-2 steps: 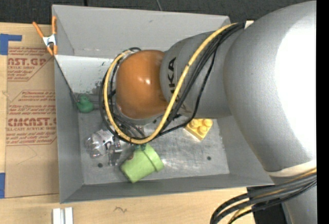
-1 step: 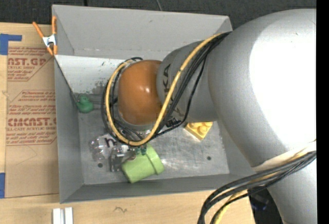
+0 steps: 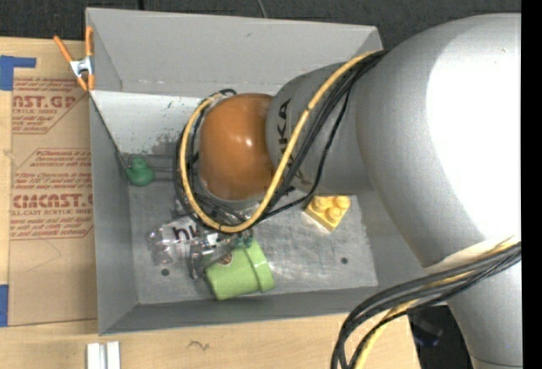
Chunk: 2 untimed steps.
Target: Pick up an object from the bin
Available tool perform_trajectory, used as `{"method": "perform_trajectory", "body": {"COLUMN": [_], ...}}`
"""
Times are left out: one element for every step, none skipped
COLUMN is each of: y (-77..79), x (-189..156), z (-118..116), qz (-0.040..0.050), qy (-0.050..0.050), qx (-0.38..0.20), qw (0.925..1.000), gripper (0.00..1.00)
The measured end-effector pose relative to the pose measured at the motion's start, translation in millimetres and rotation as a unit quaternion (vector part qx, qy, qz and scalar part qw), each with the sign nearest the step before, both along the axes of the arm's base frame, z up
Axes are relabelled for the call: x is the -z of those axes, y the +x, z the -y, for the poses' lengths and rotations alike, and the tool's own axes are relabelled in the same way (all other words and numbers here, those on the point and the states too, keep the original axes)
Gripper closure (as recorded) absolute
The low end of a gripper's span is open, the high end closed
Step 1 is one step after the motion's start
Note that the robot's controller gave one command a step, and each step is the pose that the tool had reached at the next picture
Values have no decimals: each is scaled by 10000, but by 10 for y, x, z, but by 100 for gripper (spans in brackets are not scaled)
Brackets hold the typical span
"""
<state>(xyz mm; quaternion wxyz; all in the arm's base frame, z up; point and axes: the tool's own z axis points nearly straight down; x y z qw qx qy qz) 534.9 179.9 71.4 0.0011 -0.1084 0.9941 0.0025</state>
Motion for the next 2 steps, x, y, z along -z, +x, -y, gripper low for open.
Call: {"method": "perform_trajectory", "body": {"y": [-16,2], "x": [-1,-25], "z": [-16,-49], "qz": [13,17], "qy": [-14,6], "qx": [347,55], "qw": [9994,10000], "gripper": [0,100]}}
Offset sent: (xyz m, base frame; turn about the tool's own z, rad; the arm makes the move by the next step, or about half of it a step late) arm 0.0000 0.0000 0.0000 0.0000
